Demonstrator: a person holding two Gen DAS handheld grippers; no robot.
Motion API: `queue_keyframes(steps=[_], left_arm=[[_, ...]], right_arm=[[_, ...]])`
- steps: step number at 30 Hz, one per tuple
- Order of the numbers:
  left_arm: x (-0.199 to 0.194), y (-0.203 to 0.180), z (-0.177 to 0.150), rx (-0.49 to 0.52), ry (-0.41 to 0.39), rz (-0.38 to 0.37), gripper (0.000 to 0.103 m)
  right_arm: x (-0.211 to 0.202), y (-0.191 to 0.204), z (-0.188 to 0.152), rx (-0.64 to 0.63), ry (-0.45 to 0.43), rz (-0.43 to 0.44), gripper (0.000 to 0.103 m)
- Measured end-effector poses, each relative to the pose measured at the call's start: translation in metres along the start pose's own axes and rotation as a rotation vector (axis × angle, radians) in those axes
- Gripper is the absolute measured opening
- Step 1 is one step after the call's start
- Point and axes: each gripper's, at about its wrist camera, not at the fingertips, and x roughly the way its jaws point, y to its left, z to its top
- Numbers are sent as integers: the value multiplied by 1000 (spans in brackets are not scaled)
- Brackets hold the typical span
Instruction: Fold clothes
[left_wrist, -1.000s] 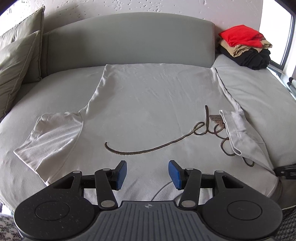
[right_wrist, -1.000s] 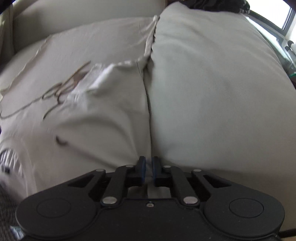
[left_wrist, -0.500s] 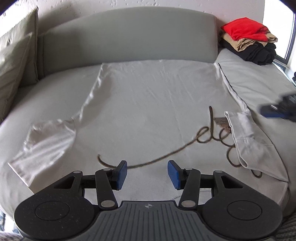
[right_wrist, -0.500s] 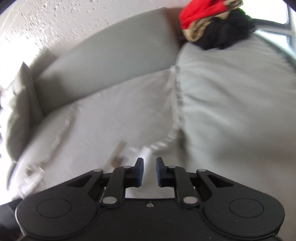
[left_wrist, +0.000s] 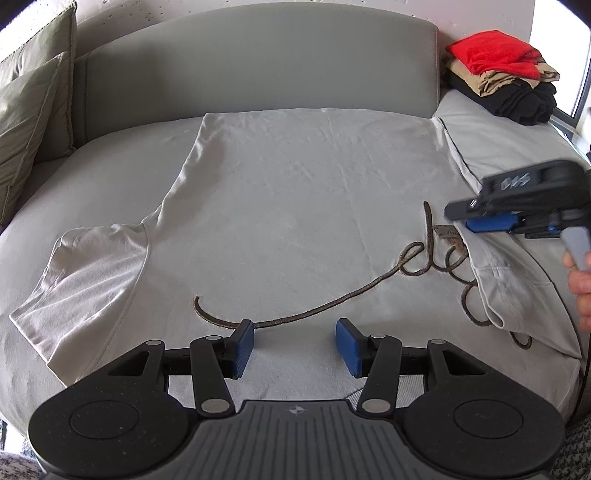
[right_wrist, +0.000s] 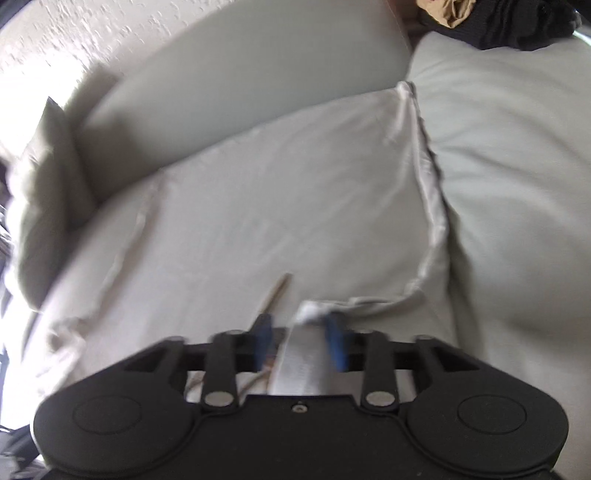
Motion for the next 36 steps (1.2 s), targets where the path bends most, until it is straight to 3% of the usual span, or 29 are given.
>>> queue_keyframes(steps=[1, 3, 4, 7, 9, 11, 12, 14, 15, 20, 25, 26, 28, 31, 36], left_arm=[[-1, 0, 0, -2, -1, 1, 49], [-3, 1, -1, 1, -7, 0, 49], [-4, 0, -2, 3, -10, -2, 49], [-6, 0, -3, 11, -15, -2, 49], [-7, 0, -4, 10, -21, 14, 49], [-9, 3, -5, 3, -26, 24, 49], [-10, 5, -6, -4, -28, 25, 49], [-13, 10, -7, -19, -32, 27, 49], [-14, 12, -8, -27, -34, 28, 49], [-17, 21, -14, -46, -32, 46, 48], [-16, 27, -18, -41, -24, 74, 48], [-17, 28, -19, -44, -23, 74, 48], [-18, 29, -21, -43, -19, 75, 48], [-20, 29, -23, -30, -21, 86, 48], [-29, 34, -28, -30, -35, 72, 48]], right_arm=[[-9, -2, 1, 27, -27, 14, 34], [-27, -2, 0, 39, -85, -48, 28], [-36, -2, -2, 31, -104, -89, 20], [-36, -5, -16, 28, -32, -128, 17], [-32, 5, -30, 3, 34, -105, 17], [-40, 31, -48, -105, 38, -64, 20], [-45, 42, -56, -155, 51, -5, 20], [-58, 48, -65, -128, 70, 123, 19], [-65, 47, -67, -102, 45, 127, 19], [-83, 13, -60, 45, -60, -46, 19], [-68, 10, -75, -200, -2, -483, 17], [-66, 4, -81, -236, 30, -539, 8], [-66, -5, -88, -249, 75, -574, 0], [-71, -12, -98, -244, 112, -600, 0], [-103, -7, -99, -150, -35, -484, 4]])
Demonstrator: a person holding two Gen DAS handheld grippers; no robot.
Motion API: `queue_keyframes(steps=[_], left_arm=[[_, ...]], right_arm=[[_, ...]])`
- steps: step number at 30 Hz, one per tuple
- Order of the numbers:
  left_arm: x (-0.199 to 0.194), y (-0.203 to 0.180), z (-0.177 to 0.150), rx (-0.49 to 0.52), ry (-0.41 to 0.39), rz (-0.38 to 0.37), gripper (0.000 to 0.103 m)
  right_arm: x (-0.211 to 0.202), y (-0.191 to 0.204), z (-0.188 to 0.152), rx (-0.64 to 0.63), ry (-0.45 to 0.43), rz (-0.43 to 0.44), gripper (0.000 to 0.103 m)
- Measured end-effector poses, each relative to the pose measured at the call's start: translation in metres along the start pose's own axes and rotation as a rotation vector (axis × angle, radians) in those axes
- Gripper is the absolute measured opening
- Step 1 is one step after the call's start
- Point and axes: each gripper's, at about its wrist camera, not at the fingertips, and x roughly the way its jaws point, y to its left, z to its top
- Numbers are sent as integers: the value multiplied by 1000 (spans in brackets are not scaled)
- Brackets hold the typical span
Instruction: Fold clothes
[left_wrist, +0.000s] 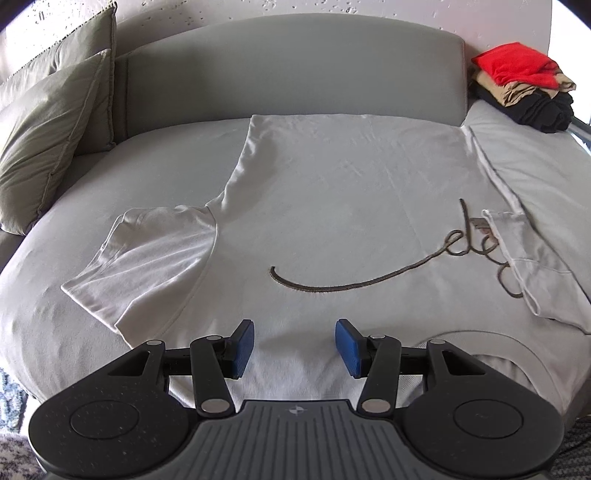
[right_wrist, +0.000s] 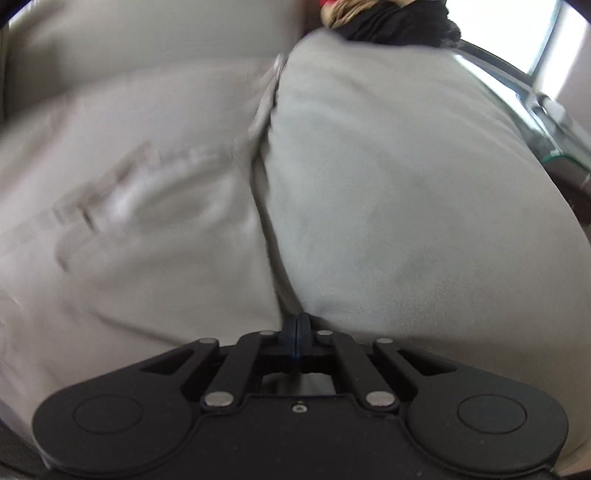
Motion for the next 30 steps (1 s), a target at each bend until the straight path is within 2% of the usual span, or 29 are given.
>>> queue_keyframes(steps=[3, 4, 6, 7, 11, 12, 14, 16, 19, 22, 27, 30], left_arm=[[-3, -1, -2, 12, -9, -24, 44], [-3, -3, -2, 23, -9, -27, 43], [-3, -7, -3, 44, -1, -34, 30], [-2, -10, -5, 57, 9, -34, 29], [-14, -20, -19, 161, 57, -14, 29], [-19, -19, -26, 187, 83, -13, 25], [-29, -12, -41, 211, 139, -24, 23], [-36, 10, -50, 126, 177, -84, 22], [-54, 50, -46, -66, 72, -149, 26], [-61, 88, -37, -204, -49, -57, 36], [-39, 166, -33, -617, -63, -37, 37], [-21, 199, -32, -815, -54, -29, 37]], right_arm=[[-13, 8, 3, -6, -103, 147, 5], [-13, 13, 3, -16, -105, 191, 5], [-10, 24, 5, -38, -96, 272, 5], [-8, 29, 5, -50, -91, 313, 5], [0, 43, 0, -63, 16, 321, 8], [-4, 43, -3, -61, 38, 323, 8], [-17, 40, -13, -47, 41, 347, 13], [-23, 33, -20, -25, 22, 392, 19], [-31, 34, -18, -1, -52, 473, 32], [-31, 40, -9, 30, -64, 567, 43], [-12, 56, 0, 143, 10, 699, 50], [1, 64, 2, 199, 64, 744, 50]])
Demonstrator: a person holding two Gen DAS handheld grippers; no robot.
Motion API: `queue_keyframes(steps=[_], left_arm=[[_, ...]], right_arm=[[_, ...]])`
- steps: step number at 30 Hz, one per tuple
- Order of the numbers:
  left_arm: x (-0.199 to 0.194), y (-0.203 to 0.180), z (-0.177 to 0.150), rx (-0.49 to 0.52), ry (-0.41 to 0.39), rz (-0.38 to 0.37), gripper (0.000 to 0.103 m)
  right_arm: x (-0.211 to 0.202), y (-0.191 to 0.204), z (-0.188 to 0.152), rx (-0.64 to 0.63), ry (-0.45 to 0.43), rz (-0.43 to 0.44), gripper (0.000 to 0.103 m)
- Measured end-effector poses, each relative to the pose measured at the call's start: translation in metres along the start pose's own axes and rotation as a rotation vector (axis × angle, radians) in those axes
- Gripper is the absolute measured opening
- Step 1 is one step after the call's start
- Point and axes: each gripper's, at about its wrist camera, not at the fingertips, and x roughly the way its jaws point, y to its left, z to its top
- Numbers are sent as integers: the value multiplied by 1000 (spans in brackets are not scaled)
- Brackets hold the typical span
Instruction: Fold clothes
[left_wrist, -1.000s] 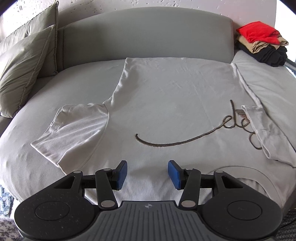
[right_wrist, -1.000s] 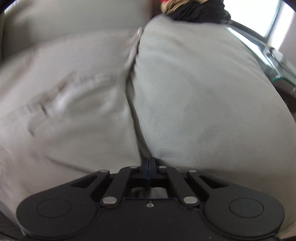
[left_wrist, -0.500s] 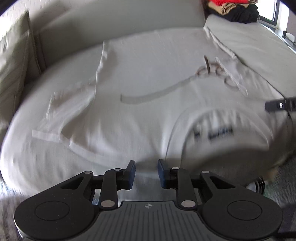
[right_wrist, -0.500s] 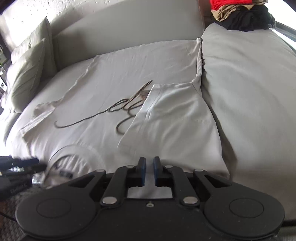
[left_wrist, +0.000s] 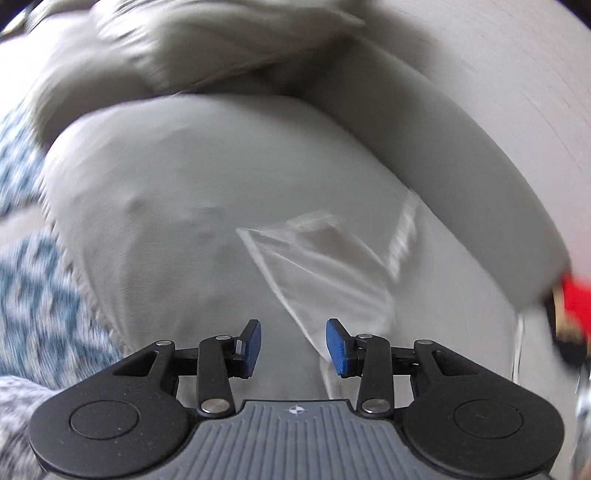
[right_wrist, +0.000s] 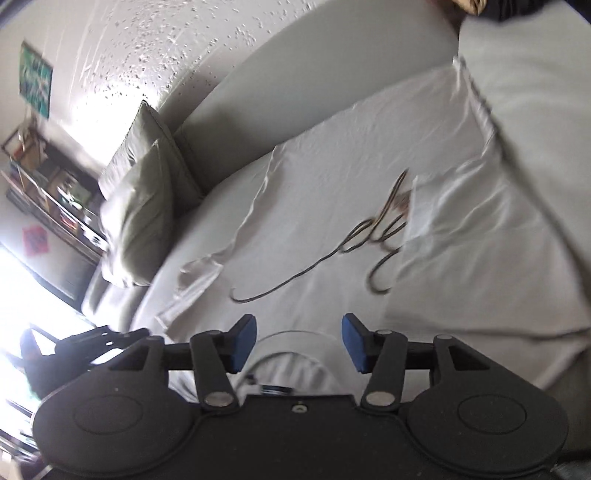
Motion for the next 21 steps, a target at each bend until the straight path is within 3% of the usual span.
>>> queue_keyframes(steps=[5, 11, 16, 17, 18, 19, 21], left_arm=[[35, 36, 19, -291, 71, -93, 34], [62, 48, 36, -439, 67, -159, 36], [84, 42, 46, -442, 62, -161, 36], [85, 39, 47, -430, 58, -147, 29], [85, 34, 48, -402, 57, -121, 10], [84, 30, 50, -374, 57, -94, 0], [77, 13, 50, -276, 23, -53, 0]], right_arm=[[14, -10, 2, 78, 26, -3, 50], [15, -27, 4, 171, 11, 5, 50], [13, -34, 4, 192, -8, -2, 50], [12, -34, 4, 190, -11, -4, 50], [11, -34, 4, 187, -16, -8, 50], [10, -35, 4, 184, -23, -14, 50], [5, -36, 5, 181, -36, -26, 50]])
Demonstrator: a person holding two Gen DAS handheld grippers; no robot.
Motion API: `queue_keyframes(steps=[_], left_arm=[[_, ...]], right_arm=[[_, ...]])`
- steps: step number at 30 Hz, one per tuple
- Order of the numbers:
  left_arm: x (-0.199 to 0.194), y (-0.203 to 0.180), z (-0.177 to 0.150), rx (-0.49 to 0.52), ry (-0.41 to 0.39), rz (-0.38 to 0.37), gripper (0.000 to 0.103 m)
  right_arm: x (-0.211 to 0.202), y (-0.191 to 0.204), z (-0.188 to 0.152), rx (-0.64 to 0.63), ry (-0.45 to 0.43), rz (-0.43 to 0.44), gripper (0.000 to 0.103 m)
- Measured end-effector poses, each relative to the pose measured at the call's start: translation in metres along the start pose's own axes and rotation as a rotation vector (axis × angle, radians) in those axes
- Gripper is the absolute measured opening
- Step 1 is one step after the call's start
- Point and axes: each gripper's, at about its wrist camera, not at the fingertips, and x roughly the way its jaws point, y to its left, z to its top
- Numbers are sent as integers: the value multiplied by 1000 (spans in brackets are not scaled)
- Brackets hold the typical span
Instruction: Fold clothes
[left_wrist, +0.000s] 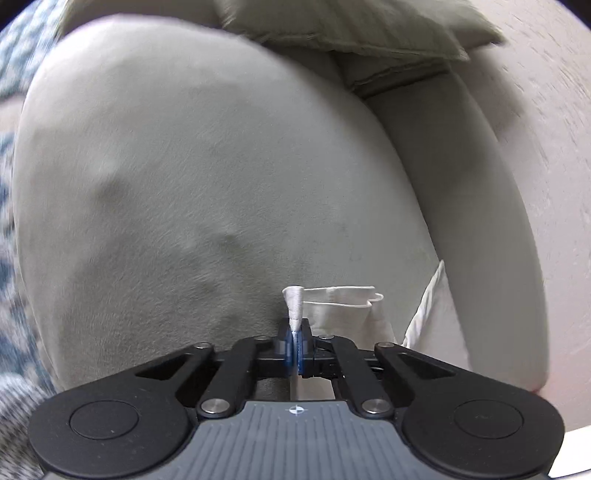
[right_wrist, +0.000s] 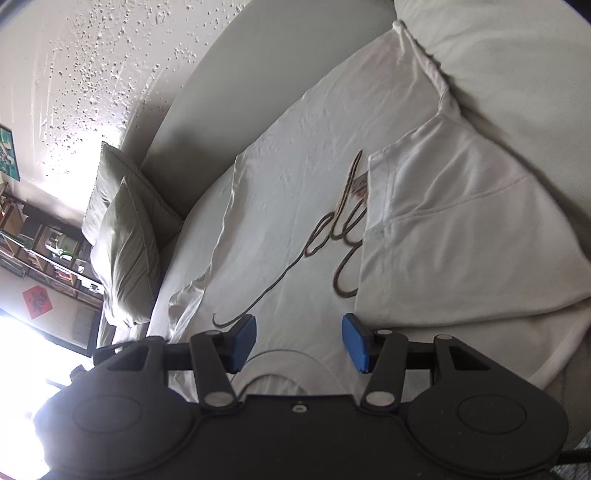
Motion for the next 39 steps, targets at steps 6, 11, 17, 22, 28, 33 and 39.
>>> queue_keyframes(steps=[6, 11, 17, 22, 28, 33, 39], left_arm=[[-25, -78, -26, 408, -158, 102, 0], [-40, -147, -97, 918, -298, 121, 0], [-27, -171, -224, 1527, -258, 87, 4], [-5, -127, -243, 1767, -99, 154, 19], [-46, -121, -160, 1317, -16, 49, 42], [-46, -97, -98, 943, 11, 59, 24], [-19, -85, -87, 815, 117, 50, 16]], right_arm=[[-17, -9, 2, 20, -39, -15, 50], [-26, -17, 4, 47, -59, -20, 50], [-29, -25, 6, 77, -71, -21, 51], [-29, -26, 8, 75, -56, -20, 51], [-34, -22, 8, 40, -67, -10, 54], [-37, -17, 8, 2, -91, -33, 51], [-35, -6, 3, -100, -100, -88, 33]])
